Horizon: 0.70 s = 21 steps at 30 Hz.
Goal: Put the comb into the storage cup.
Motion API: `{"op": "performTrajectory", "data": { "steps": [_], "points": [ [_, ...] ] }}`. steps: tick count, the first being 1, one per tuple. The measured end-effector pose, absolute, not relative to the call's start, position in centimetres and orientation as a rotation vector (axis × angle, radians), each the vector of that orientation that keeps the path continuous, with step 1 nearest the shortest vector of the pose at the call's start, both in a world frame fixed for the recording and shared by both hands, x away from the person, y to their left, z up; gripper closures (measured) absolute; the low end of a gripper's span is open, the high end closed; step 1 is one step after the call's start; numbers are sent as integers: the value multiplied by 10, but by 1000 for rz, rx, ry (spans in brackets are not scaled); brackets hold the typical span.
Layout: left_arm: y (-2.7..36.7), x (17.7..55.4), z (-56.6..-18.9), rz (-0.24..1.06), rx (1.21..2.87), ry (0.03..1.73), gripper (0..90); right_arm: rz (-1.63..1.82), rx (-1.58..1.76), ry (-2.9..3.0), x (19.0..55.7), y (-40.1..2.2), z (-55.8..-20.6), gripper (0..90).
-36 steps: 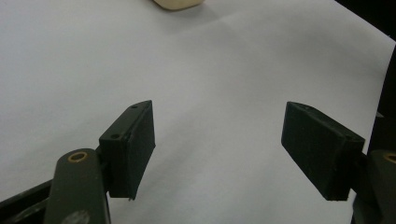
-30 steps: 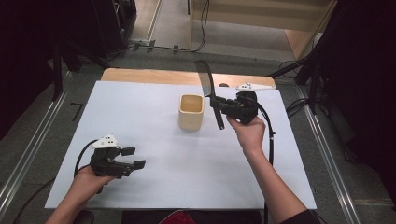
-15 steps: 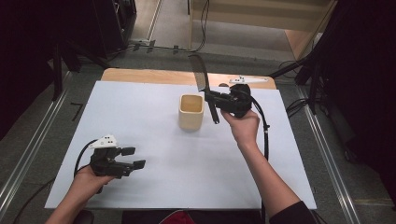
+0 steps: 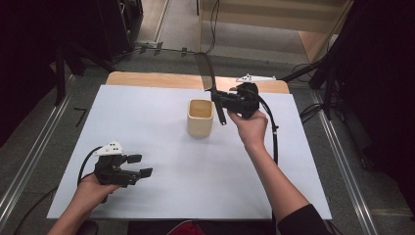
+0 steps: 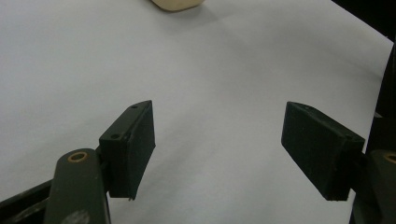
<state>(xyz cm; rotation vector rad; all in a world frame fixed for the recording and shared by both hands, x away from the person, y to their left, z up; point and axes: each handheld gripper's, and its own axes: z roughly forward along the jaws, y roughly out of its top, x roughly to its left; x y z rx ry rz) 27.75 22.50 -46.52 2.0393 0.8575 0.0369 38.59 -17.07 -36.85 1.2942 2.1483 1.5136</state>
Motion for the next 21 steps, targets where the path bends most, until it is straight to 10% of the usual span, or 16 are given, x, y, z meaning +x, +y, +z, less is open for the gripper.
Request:
{"op": "performTrajectory", "data": {
  "steps": [21],
  "points": [
    [226,277,-465,32,2036,858,273,1490,1273,2147,406,-146,-363,700]
  ]
}}
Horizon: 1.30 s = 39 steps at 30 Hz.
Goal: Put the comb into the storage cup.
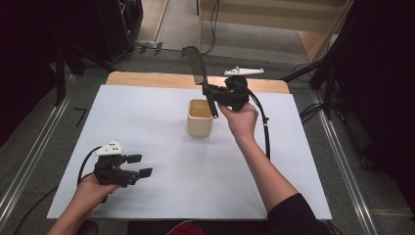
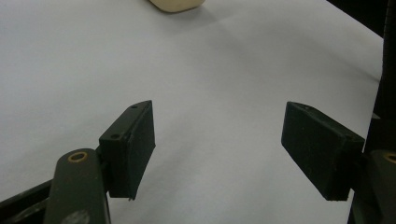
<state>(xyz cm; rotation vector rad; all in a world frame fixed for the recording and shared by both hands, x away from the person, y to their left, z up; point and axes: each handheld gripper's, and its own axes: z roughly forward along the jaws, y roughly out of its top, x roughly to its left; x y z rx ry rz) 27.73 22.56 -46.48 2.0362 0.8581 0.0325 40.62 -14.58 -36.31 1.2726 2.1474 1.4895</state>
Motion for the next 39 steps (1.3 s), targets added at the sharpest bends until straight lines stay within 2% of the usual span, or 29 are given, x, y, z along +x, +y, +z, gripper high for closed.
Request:
{"op": "performTrajectory", "data": {
  "steps": [39],
  "points": [
    [226,278,-464,20,2024,853,273,1457,1296,2102,432,-126,-377,700]
  ]
}}
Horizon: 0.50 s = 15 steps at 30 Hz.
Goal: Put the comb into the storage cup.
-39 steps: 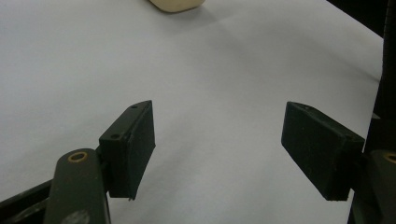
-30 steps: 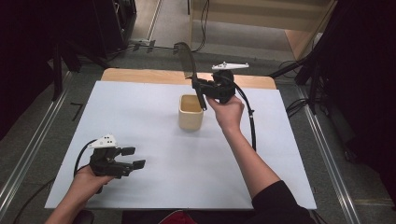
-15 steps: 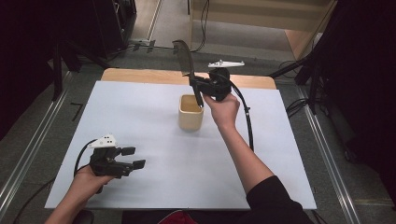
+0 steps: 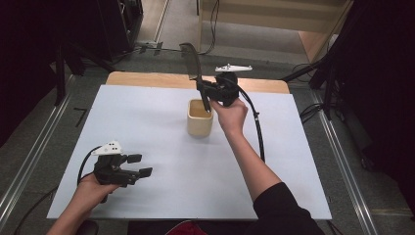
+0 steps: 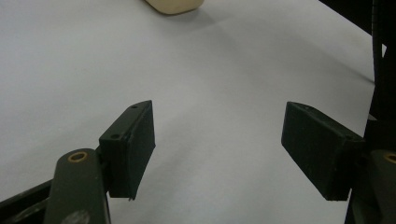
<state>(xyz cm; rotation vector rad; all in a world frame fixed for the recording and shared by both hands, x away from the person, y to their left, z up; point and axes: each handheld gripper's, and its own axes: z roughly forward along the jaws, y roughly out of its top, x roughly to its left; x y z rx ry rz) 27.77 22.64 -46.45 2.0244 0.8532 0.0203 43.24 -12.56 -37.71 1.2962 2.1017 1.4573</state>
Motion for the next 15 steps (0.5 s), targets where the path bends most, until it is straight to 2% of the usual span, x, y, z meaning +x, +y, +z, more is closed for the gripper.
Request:
{"op": "performTrajectory", "data": {
  "steps": [15],
  "points": [
    [225,278,-465,21,2031,851,273,1457,1290,2091,431,-120,-386,700]
  ]
}}
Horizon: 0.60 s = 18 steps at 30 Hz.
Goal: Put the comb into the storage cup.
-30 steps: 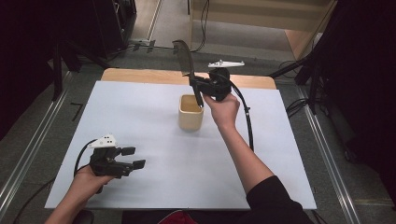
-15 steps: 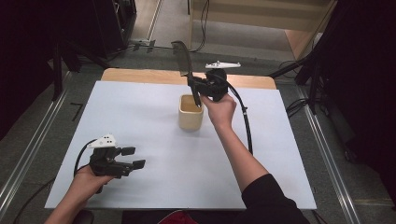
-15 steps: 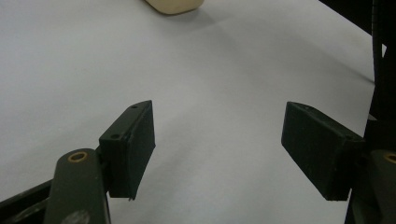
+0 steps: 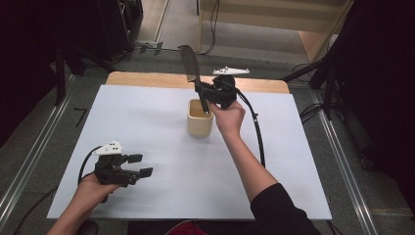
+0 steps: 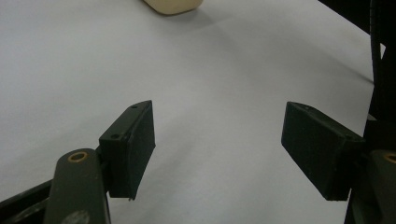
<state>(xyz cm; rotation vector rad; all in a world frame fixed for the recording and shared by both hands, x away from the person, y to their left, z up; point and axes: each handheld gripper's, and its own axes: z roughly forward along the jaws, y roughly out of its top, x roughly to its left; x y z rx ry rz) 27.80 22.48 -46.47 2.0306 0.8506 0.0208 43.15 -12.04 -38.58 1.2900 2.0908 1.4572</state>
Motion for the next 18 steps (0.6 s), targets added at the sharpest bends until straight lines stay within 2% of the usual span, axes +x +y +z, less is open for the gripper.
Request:
{"op": "performTrajectory", "data": {
  "steps": [18],
  "points": [
    [225,278,-465,19,2027,849,273,1443,1288,2073,428,-122,-402,700]
  ]
}}
